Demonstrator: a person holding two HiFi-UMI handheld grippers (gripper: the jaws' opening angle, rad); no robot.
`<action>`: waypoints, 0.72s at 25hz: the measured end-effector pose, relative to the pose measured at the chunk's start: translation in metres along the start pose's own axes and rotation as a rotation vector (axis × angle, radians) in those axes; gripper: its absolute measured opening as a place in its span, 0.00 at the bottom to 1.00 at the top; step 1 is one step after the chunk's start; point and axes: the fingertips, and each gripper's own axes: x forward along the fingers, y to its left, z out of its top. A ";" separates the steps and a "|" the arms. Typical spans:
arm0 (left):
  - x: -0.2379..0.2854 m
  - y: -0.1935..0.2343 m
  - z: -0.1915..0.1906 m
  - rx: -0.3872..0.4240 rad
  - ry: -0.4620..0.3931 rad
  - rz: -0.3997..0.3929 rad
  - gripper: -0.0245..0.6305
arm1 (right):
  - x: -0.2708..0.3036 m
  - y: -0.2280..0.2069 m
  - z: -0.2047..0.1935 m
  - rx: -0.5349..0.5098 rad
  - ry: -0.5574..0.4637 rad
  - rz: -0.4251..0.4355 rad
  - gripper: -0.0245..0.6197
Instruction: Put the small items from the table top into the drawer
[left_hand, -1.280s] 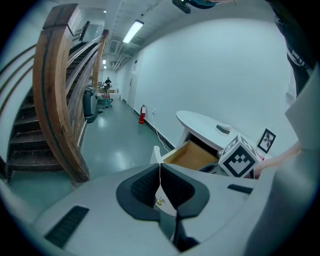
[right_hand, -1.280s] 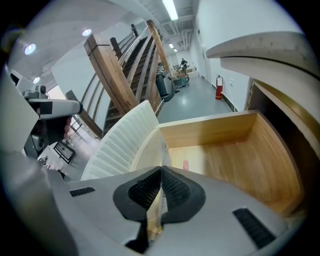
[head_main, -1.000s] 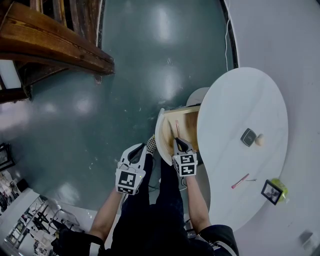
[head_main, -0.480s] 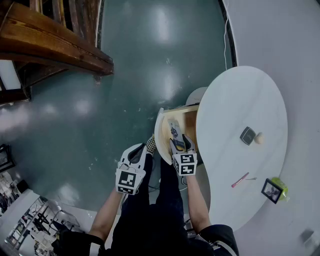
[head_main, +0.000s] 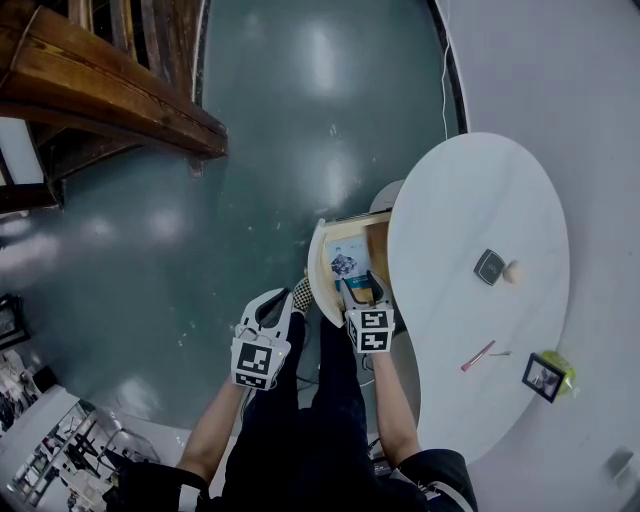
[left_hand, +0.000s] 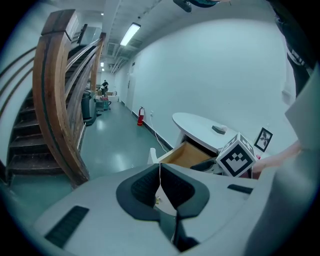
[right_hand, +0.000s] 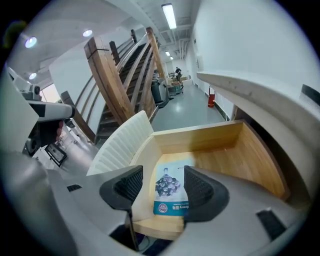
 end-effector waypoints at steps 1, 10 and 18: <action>-0.002 -0.001 0.002 0.002 -0.004 -0.002 0.07 | -0.003 0.001 0.001 -0.001 -0.004 0.001 0.42; -0.035 -0.017 0.030 0.049 -0.056 -0.011 0.07 | -0.049 0.027 0.028 -0.008 -0.077 0.028 0.30; -0.077 -0.031 0.085 0.115 -0.141 -0.020 0.07 | -0.128 0.044 0.090 0.004 -0.251 -0.009 0.11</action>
